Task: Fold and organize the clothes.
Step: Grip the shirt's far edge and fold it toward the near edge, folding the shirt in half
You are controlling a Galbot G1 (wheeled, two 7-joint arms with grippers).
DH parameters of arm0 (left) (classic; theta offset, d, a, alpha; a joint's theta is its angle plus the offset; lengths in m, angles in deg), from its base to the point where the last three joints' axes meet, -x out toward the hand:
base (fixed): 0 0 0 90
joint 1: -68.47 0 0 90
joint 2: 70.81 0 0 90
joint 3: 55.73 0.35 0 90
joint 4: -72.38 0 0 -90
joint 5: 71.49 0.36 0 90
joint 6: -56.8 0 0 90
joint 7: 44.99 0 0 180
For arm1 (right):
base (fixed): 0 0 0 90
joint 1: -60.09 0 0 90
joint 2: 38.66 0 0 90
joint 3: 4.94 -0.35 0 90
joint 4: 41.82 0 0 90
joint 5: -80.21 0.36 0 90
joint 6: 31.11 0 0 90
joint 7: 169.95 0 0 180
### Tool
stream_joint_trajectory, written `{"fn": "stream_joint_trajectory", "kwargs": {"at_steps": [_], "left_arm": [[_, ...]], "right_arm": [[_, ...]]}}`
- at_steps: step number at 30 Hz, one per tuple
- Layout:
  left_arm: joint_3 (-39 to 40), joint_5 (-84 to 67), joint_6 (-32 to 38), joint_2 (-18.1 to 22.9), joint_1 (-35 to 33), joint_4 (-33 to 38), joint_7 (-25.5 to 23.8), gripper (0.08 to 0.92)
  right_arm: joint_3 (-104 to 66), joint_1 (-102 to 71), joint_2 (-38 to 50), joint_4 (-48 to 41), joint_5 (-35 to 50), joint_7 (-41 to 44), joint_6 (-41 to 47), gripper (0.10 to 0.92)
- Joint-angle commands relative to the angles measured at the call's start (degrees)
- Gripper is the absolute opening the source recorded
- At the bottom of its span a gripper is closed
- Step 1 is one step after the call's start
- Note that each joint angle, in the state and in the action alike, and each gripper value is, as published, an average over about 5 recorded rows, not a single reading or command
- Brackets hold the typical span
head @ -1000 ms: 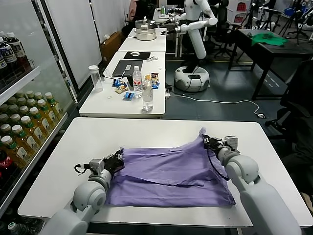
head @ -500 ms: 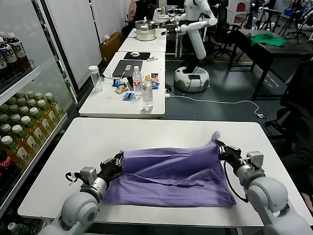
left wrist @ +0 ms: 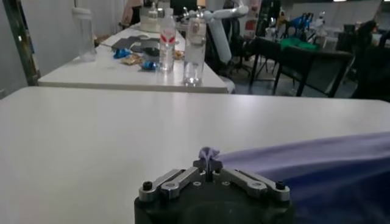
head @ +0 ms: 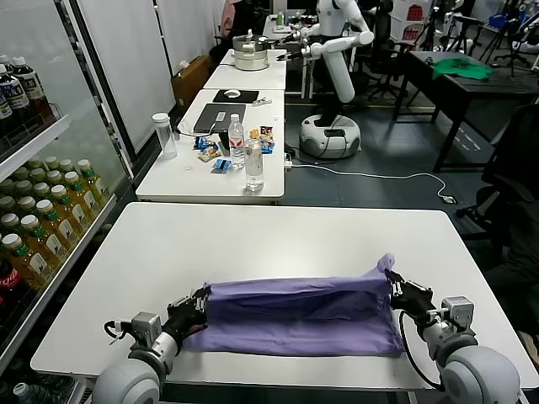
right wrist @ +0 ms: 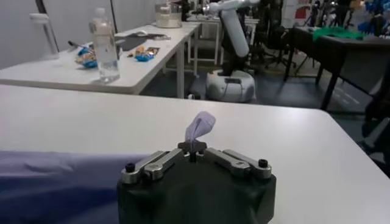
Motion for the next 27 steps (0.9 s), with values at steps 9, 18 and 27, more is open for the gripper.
{"fn": "stream_joint_trajectory", "kwargs": {"at_steps": [9, 18, 27], "left_arm": [[-0.75, 2.59, -2.13, 0.54, -2.32, -1.16, -0.61, 0.098], [-0.70, 8.20, -2.69, 2.10, -1.34, -1.46, -0.61, 0.270], [-0.86, 16.79, 0.34, 7.91, -5.92, 2.81, 4.34, 0.530]], "right_arm": [[0.51, -3.34, -2.04, -0.91, -3.53, -0.20, -0.01, 0.116], [3.17, -1.62, -3.42, -3.07, -8.78, -0.04, 0.10, 0.266], [2.06, -3.87, -3.79, 0.00, -9.88, 0.35, 0.10, 0.517]]}}
